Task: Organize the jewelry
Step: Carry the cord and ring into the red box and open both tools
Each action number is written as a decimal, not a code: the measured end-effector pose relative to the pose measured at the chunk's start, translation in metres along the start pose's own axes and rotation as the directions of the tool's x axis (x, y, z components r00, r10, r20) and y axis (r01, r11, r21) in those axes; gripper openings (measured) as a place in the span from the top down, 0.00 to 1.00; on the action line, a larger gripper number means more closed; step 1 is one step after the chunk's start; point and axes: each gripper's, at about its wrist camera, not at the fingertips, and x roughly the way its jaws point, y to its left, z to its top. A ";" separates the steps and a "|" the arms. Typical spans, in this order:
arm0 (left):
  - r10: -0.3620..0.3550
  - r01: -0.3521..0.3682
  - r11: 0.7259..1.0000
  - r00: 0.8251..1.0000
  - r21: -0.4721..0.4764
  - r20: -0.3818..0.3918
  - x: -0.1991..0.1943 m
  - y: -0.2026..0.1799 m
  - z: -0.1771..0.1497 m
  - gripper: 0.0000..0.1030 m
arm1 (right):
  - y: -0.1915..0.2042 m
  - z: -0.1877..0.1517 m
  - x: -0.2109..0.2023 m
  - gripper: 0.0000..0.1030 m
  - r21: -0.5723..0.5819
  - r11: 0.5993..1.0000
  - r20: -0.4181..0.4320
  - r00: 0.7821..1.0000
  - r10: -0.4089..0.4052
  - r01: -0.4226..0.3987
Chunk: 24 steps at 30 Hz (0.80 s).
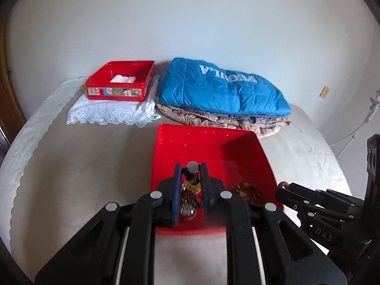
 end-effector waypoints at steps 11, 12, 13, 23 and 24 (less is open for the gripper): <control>0.054 -0.051 0.998 0.996 0.041 -0.071 0.091 -0.009 0.018 0.87 | -0.027 0.028 0.087 0.71 0.034 0.999 -0.103 0.994 -0.036 0.040; 0.056 -0.053 0.998 0.995 0.042 -0.082 0.097 -0.009 0.018 0.87 | -0.028 0.028 0.092 0.71 0.034 0.999 -0.110 0.993 -0.038 0.041; 0.061 -0.058 0.997 0.994 0.043 -0.090 0.103 -0.009 0.018 0.87 | -0.029 0.028 0.095 0.71 0.033 0.998 -0.114 0.993 -0.040 0.044; 0.103 -0.094 0.993 0.987 0.074 -0.121 0.124 -0.011 0.013 0.65 | -0.031 0.032 0.099 0.55 0.012 0.997 -0.083 0.994 -0.069 0.071; 0.106 -0.098 0.992 0.987 0.077 -0.117 0.123 -0.011 0.013 0.65 | -0.033 0.033 0.097 0.55 0.016 0.997 -0.074 0.995 -0.069 0.070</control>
